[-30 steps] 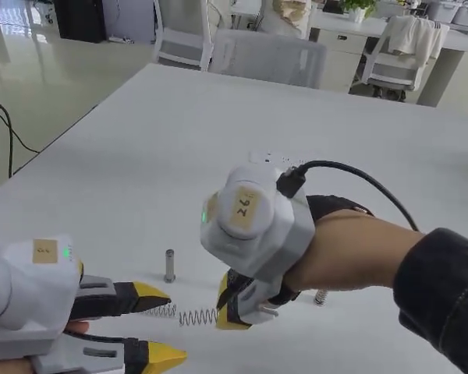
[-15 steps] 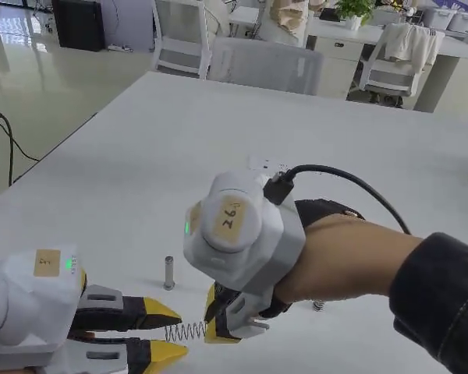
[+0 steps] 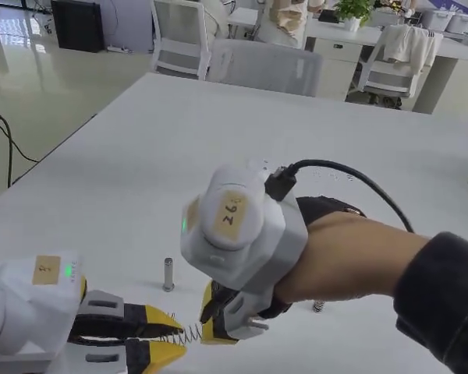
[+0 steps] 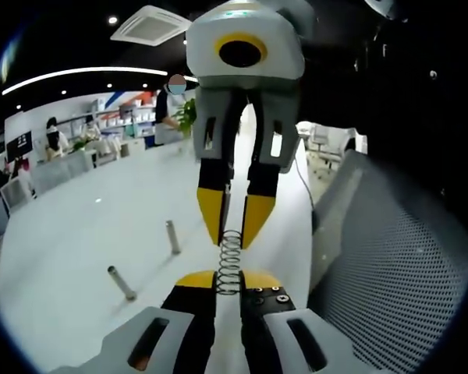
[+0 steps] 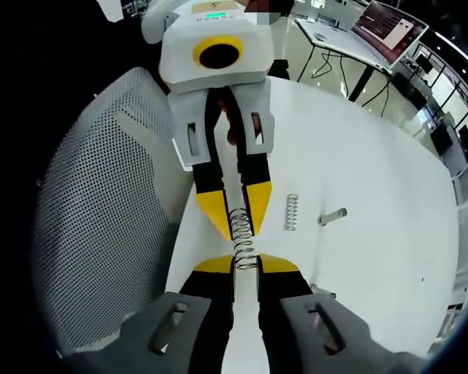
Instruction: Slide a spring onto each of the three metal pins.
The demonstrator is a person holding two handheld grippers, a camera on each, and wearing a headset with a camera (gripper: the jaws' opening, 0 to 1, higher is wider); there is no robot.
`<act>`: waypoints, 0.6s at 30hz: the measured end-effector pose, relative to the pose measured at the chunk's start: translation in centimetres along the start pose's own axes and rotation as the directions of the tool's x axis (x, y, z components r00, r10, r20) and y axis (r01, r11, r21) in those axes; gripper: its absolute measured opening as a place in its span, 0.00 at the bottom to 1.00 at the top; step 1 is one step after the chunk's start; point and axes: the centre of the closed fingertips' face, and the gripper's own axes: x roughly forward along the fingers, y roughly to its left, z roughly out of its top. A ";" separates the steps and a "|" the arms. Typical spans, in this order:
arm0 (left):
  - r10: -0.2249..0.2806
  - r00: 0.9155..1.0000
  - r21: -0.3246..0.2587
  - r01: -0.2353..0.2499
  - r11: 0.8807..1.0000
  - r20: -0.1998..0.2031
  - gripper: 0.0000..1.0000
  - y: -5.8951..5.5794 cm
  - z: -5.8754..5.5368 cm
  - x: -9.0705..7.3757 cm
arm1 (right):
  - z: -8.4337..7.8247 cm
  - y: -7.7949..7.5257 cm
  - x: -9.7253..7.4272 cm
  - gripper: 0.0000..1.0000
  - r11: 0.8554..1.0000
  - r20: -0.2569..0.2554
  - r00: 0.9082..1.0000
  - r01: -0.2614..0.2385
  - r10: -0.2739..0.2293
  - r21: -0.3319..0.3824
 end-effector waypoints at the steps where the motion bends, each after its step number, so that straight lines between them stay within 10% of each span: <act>1: 0.000 1.000 0.000 0.000 1.000 -0.001 0.03 0.0 0.0 0.0 | 0.1 0.0 -0.1 0.08 1.000 0.006 1.000 0.000 0.000 0.001; 18: -0.005 1.000 0.012 0.005 1.000 -0.010 0.03 -0.4 0.0 0.2 | 3.7 0.5 -1.1 0.08 0.999 0.110 0.994 0.015 -0.010 -0.043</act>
